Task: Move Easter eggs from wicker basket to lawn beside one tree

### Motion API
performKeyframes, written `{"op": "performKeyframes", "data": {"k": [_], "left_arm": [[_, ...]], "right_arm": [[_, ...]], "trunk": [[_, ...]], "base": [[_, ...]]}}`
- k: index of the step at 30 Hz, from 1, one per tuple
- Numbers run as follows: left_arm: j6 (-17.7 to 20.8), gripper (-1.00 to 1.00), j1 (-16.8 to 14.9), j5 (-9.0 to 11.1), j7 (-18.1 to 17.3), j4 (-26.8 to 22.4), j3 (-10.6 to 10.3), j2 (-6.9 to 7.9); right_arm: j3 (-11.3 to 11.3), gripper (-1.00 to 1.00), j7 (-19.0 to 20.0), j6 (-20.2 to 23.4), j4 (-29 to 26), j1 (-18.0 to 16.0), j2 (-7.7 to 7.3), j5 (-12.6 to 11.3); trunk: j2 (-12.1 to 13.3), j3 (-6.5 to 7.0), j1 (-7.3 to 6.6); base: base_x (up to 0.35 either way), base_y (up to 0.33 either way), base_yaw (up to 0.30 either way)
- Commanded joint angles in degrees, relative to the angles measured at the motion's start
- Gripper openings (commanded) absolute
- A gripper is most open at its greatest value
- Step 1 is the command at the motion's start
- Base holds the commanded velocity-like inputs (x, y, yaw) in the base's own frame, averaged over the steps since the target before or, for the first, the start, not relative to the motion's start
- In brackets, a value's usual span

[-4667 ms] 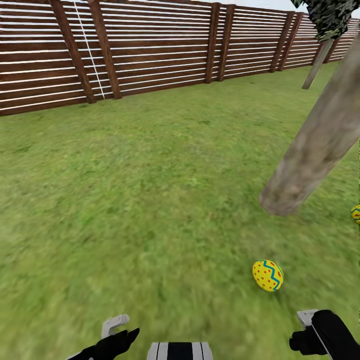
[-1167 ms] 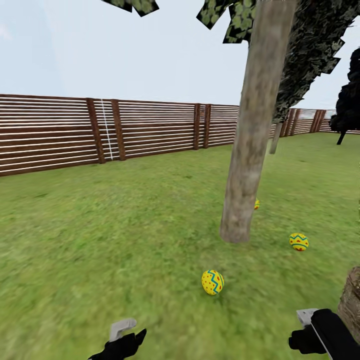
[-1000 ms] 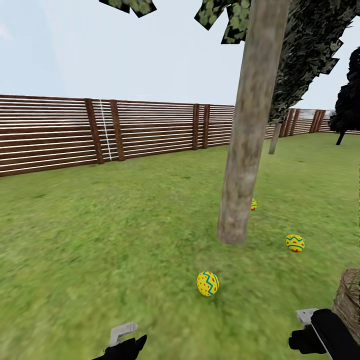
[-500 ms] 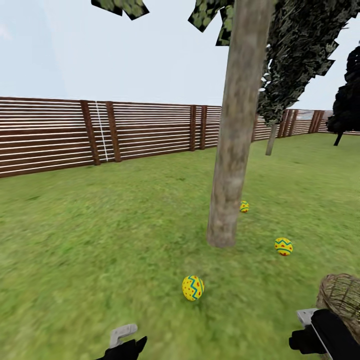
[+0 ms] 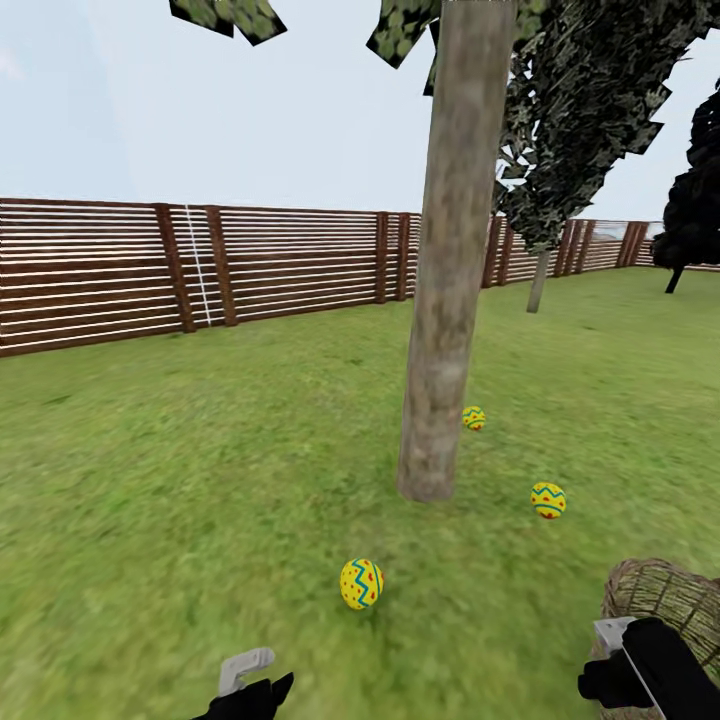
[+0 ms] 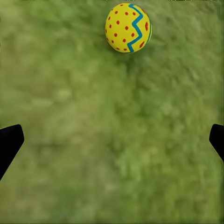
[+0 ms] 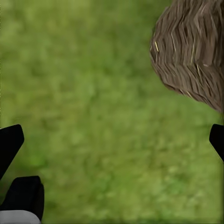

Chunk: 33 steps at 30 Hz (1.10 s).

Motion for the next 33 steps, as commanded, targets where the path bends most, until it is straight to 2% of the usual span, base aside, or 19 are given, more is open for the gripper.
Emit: {"op": "performKeyframes", "data": {"k": [1,13,33], "left_arm": [[0.57,1.0,-0.02,0.52,-0.27,-0.07,0.25,-0.05],[0.57,1.0,-0.02,0.53,-0.33,0.14,0.28,-0.03],[0.49,1.0,-0.02,0.5,-0.26,1.33,0.13,-0.11]], "right_arm": [[-0.06,1.0,0.57,0.15,-0.05,-0.03,0.0,0.6],[-0.06,1.0,0.57,0.15,-0.04,-0.03,0.0,0.6],[-0.06,1.0,0.57,0.15,-0.04,-0.03,0.0,0.6]], "trunk": [[0.39,0.12,-0.23],[5.2,2.28,-2.87],[13.22,5.87,-7.26]], "base": [[0.0,-0.039,0.051],[-0.026,-0.006,0.06],[-0.331,0.0,0.033]]}}
